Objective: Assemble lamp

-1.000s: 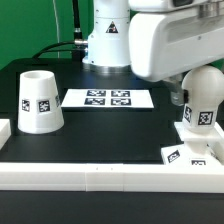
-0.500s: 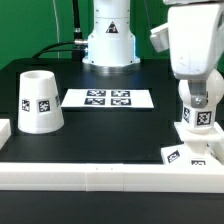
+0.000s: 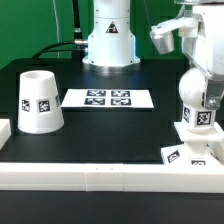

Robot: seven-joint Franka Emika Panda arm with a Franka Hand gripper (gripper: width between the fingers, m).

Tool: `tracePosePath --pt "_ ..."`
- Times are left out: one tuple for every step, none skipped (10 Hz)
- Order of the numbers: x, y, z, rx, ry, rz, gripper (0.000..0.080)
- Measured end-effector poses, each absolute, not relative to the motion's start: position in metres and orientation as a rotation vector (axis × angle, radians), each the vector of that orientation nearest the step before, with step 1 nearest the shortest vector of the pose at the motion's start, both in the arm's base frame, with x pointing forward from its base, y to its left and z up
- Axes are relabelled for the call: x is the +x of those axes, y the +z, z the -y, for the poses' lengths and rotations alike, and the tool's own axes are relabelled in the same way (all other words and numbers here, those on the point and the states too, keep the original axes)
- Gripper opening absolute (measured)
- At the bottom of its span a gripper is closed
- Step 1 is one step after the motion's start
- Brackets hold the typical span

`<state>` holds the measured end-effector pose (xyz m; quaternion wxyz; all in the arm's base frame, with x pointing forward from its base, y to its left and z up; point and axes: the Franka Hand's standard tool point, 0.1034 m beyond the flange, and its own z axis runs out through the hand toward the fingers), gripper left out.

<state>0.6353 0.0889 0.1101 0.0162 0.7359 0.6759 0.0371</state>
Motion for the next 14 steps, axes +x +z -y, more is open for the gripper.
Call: tracePosePath --pt "0.6354 0.1102 -0.0883 2.290 0.115 -2.100 0.0587" --pt "0.6354 0.1102 -0.0882 2.291 0.115 -2.099 0.0576" --pt "0.6354 0.1101 -0.0882 2.310 0.116 -2.080 0.0576" --pt "0.6355 0.1101 -0.0878 2.325 0.116 -2.063 0.0576" --pt "0.6356 0.1102 -0.0869 2.343 0.118 -2.045 0.0576" --pt "0.6356 0.1100 -0.0840 2.489 0.125 -1.885 0.0576" --pt "0.6358 0.1099 -0.0822 2.628 0.134 -1.714 0.0576" --pt "0.6359 0.1097 -0.0826 2.730 0.139 -1.568 0.0576" --pt "0.6361 0.1100 -0.0846 2.849 0.141 -1.367 0.0576" --pt "0.6362 0.1102 -0.0846 2.907 0.136 -1.248 0.0576" --pt "0.6364 0.1103 -0.0843 2.947 0.137 -1.160 0.0576" --pt "0.6367 0.1104 -0.0838 2.994 0.136 -1.042 0.0576" --pt "0.6369 0.1106 -0.0835 3.033 0.136 -0.931 0.0576" --pt "0.6371 0.1107 -0.0830 3.061 0.135 -0.840 0.0576"
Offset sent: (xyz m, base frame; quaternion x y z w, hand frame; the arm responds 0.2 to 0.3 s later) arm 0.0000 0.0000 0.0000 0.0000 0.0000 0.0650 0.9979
